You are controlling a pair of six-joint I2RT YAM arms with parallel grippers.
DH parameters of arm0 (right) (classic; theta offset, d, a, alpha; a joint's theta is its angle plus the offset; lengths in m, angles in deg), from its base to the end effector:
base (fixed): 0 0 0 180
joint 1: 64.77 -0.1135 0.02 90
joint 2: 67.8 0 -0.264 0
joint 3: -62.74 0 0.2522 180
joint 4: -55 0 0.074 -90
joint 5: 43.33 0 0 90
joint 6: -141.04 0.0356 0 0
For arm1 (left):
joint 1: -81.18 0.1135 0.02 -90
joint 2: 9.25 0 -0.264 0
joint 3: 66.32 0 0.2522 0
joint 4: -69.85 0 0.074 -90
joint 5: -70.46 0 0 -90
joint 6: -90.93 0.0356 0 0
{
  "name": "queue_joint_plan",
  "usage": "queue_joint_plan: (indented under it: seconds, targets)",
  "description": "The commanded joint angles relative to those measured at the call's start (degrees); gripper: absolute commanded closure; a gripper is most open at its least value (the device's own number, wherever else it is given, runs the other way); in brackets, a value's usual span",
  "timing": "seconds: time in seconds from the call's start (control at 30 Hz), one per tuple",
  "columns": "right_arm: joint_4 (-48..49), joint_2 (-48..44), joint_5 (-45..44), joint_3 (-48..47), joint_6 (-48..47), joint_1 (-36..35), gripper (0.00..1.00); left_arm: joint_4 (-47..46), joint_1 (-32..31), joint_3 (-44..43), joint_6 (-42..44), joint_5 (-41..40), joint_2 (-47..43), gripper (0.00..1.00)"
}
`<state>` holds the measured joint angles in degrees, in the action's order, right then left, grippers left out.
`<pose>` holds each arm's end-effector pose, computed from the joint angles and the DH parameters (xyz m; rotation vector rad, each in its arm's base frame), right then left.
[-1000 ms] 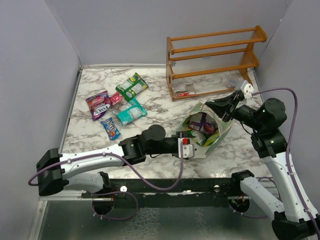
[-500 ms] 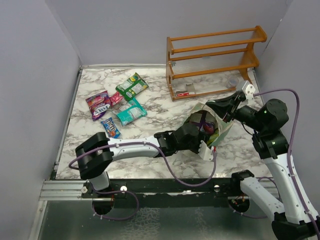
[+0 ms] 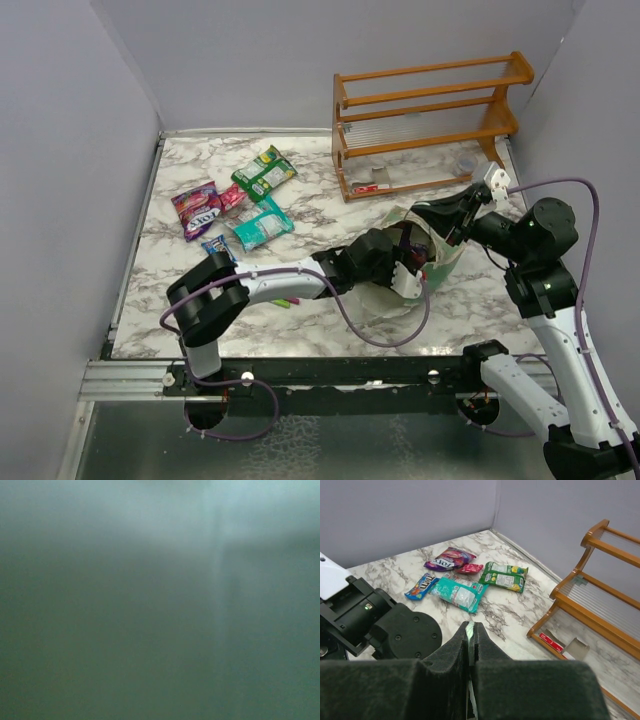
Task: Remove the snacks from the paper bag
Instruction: Take out the snack from the paper bag.
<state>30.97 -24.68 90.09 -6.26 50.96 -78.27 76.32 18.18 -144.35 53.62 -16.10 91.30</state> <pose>0.1440 0.0597 0.4073 -0.7784 1.3961 0.7630 0.1784 -0.3548 0.2234 1.7805 1.0758 -0.1723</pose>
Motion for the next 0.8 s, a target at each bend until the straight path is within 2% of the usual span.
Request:
queue_joint_plan:
  seconds: [0.0,0.23,0.37,0.4,0.47,0.57,0.6,0.77]
  targets:
    - [2.57,-0.95,2.04,-3.02,0.56,-0.21,0.98,-1.30,1.03,-2.23,0.52,2.32,3.40,0.46]
    - [2.98,-0.85,2.74,-3.18,1.11,-0.21,0.98,-3.07,2.45,-4.22,0.40,0.18,6.62,0.41]
    - [3.16,-0.71,2.99,-3.33,1.30,-0.21,0.98,-7.66,2.45,-3.61,0.40,-4.59,7.30,0.48]
    - [3.12,-0.63,3.03,-3.46,1.32,-0.21,0.98,-8.60,2.49,-3.13,0.44,-5.54,7.22,0.50]
    - [2.97,-0.64,3.28,-3.71,1.31,-0.21,0.98,-9.88,2.49,-2.61,0.55,-6.91,6.97,0.63]
    - [2.95,-0.64,3.58,-3.91,1.39,-0.21,0.98,-12.29,2.50,-1.76,0.99,-9.04,6.81,0.87]
    - [2.96,-0.72,3.53,-3.91,1.39,-0.21,0.98,-13.13,2.51,-1.39,1.10,-9.14,6.65,0.91]
    - [2.43,-1.01,2.63,-4.07,1.35,-0.21,0.98,-14.03,2.47,-0.34,1.38,-7.79,4.80,0.99]
